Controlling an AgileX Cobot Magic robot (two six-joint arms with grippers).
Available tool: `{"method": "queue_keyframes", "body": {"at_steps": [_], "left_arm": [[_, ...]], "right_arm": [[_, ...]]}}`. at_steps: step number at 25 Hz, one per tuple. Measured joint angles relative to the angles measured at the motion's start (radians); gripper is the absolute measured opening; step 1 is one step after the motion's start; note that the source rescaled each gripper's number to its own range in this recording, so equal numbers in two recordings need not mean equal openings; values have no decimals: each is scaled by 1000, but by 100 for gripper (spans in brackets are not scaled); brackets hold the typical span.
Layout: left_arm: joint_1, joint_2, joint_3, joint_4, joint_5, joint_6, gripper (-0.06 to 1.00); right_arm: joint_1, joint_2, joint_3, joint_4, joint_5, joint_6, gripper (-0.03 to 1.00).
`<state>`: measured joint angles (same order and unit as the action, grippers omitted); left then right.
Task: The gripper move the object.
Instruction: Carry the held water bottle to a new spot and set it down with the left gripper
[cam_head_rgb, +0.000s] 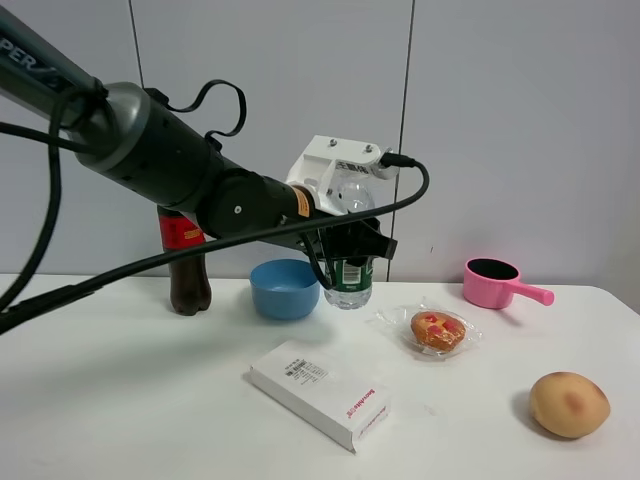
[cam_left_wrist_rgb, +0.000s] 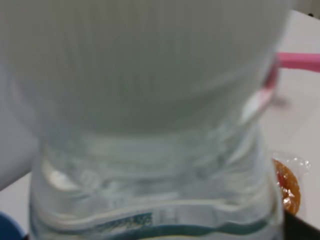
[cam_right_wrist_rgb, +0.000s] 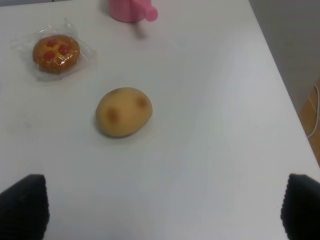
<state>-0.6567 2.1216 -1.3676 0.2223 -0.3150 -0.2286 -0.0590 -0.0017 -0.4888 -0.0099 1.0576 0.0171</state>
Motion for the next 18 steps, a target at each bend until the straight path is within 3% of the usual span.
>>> {"method": "queue_keyframes", "body": {"at_steps": [18], "left_arm": [[0, 147, -22, 10, -133, -20, 2]], "right_arm": [[0, 0, 0, 0, 0, 0, 100]]}}
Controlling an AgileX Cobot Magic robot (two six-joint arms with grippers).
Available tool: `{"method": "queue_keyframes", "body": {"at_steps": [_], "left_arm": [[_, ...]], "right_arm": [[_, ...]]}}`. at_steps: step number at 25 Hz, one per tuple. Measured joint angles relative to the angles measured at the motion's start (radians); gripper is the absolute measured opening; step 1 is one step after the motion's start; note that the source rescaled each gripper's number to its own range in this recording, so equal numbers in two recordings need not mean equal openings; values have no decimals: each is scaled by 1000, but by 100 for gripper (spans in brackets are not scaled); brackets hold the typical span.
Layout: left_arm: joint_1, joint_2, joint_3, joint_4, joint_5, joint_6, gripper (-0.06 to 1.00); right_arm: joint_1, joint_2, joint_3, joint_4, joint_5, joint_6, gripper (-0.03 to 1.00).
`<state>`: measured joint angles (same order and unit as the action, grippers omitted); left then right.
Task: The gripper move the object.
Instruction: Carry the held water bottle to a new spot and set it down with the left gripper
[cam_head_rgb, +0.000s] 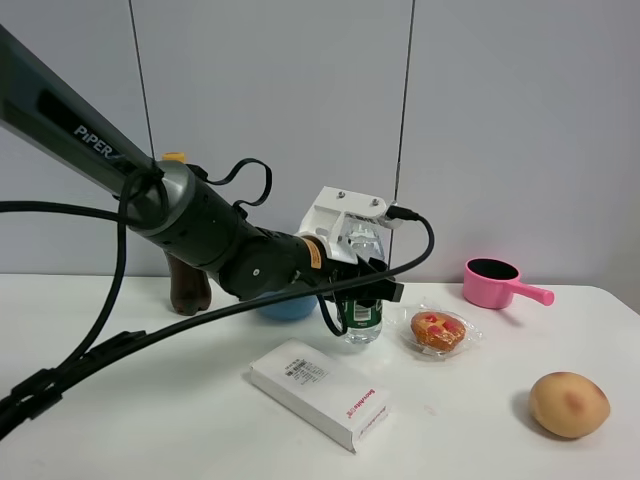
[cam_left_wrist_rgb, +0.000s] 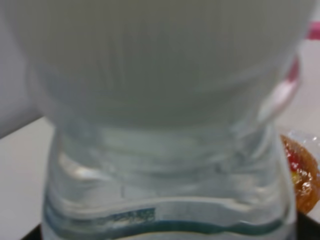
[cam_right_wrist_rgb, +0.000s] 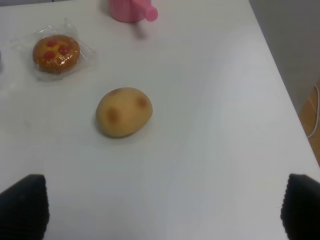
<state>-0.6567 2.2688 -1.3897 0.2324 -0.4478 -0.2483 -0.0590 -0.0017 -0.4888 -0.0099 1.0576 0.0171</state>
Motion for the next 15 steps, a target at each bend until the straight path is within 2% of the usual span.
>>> {"method": "queue_keyframes", "body": {"at_steps": [15], "left_arm": [[0, 51, 0, 4, -46, 24, 2]], "right_arm": [[0, 0, 0, 0, 0, 0, 100]]}}
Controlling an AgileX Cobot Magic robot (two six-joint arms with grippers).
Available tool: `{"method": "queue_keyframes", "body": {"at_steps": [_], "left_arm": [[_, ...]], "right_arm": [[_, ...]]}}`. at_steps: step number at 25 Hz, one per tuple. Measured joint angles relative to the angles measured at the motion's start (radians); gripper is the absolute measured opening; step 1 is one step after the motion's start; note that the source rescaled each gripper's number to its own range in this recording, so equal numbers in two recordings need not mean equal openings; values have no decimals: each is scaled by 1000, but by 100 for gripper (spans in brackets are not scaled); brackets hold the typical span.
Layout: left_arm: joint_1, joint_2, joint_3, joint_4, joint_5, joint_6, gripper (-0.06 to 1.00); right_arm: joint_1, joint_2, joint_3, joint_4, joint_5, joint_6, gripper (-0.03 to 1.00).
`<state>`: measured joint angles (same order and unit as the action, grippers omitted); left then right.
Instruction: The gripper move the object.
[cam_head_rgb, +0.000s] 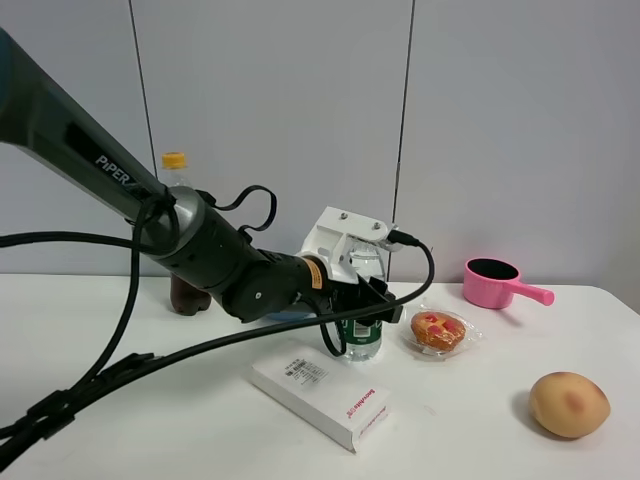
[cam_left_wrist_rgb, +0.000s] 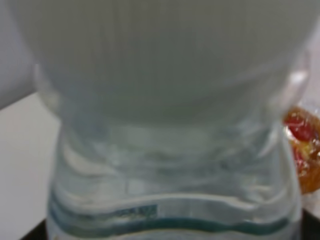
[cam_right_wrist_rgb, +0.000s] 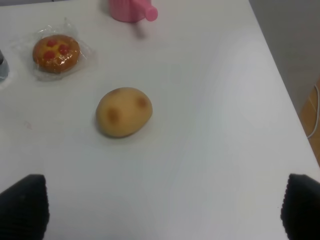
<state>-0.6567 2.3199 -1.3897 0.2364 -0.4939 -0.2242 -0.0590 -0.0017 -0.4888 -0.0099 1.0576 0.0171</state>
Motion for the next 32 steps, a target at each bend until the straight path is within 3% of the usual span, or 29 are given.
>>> {"method": "queue_keyframes", "body": {"at_steps": [11, 12, 14, 15, 16, 18, 23, 32], "left_arm": [[0, 4, -1, 0, -4, -39, 3], [0, 4, -1, 0, -6, -64, 12], [0, 4, -2, 0, -19, -122, 59], [0, 4, -2, 0, -24, -148, 75], [0, 4, -2, 0, -28, -170, 86], [0, 4, -2, 1, -31, -195, 95], [0, 1, -2, 1, -23, -209, 98], [0, -152, -2, 3, 104, -210, 99]], "right_arm": [[0, 0, 0, 0, 0, 0, 100], [0, 0, 0, 0, 0, 0, 100], [0, 0, 0, 0, 0, 0, 100], [0, 0, 0, 0, 0, 0, 100], [0, 0, 0, 0, 0, 0, 100], [0, 0, 0, 0, 0, 0, 100], [0, 0, 0, 0, 0, 0, 100], [0, 0, 0, 0, 0, 0, 100]]}}
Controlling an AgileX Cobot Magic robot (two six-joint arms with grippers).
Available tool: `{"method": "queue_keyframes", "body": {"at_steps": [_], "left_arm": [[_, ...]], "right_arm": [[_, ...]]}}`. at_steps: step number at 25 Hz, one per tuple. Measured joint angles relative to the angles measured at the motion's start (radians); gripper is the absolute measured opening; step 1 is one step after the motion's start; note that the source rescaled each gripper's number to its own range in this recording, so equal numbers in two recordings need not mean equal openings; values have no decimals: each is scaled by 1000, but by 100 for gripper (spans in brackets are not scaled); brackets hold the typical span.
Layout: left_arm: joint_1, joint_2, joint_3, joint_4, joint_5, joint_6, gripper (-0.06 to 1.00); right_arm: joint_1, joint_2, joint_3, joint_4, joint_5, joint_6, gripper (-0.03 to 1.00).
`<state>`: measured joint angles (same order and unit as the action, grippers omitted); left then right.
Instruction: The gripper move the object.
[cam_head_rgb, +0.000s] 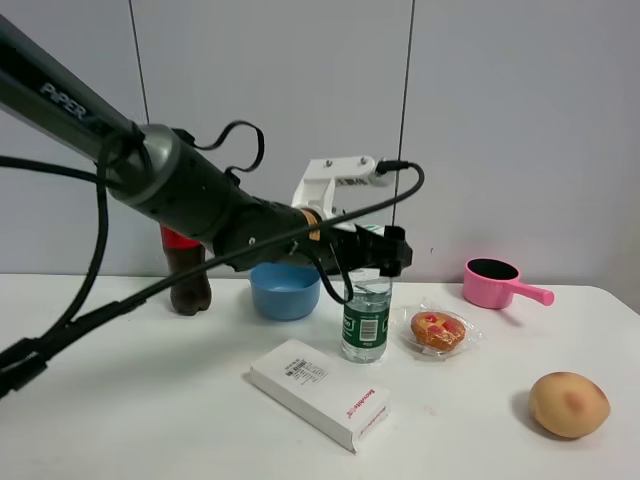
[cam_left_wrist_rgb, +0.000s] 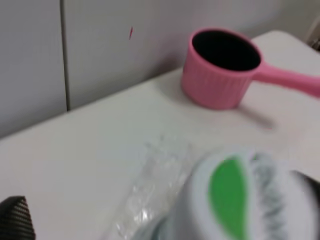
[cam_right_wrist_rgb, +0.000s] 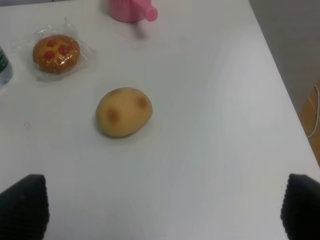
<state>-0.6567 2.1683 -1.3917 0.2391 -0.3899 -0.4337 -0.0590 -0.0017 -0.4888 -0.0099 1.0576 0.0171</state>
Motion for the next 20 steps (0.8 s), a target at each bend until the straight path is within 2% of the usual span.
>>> {"method": "queue_keyframes", "body": {"at_steps": [8, 14, 17, 20], "left_arm": [[-24, -199, 0, 0, 93, 0, 99], [-28, -350, 0, 0, 244, 3, 99], [-6, -420, 0, 0, 321, 49, 99], [51, -481, 0, 0, 384, 126, 99]], "right_arm": [[0, 0, 0, 0, 0, 0, 100], [0, 0, 0, 0, 0, 0, 100], [0, 0, 0, 0, 0, 0, 100], [0, 0, 0, 0, 0, 0, 100]]}}
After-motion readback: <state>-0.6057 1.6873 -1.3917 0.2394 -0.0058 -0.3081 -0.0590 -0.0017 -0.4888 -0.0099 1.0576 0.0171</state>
